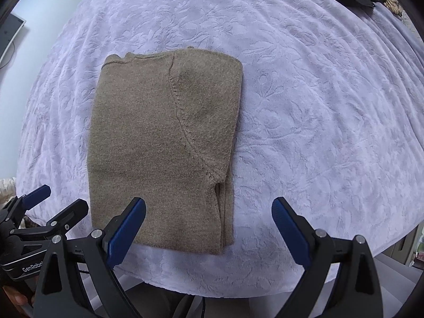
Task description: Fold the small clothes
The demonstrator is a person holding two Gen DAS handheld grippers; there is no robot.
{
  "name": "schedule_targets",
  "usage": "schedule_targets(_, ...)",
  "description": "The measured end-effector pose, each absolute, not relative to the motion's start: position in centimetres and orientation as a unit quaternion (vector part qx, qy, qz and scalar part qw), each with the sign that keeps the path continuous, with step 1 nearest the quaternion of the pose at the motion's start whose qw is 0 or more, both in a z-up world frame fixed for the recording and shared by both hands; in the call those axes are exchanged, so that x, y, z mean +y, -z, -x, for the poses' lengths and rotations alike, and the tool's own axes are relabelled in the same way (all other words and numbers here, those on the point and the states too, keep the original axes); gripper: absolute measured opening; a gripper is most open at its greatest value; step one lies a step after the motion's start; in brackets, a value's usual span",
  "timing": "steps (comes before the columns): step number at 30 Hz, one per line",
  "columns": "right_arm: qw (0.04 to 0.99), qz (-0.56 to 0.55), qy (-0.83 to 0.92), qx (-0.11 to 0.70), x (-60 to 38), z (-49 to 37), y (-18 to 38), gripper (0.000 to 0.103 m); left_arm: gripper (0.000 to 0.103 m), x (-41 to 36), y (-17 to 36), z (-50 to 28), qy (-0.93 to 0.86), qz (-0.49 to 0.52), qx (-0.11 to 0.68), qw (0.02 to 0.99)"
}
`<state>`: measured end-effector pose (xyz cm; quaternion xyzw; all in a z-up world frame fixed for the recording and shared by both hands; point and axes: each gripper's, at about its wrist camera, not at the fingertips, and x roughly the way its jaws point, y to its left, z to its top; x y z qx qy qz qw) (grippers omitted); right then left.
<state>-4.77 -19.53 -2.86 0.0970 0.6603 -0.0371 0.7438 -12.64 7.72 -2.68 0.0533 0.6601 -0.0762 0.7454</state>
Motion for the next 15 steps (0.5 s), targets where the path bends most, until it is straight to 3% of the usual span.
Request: schedule_targets(15, 0.738, -0.099, 0.039, 0.666, -19.61, 4.85, 3.15, 0.097, 0.103, 7.85, 2.94, 12.7, 0.073, -0.057, 0.661, 0.744)
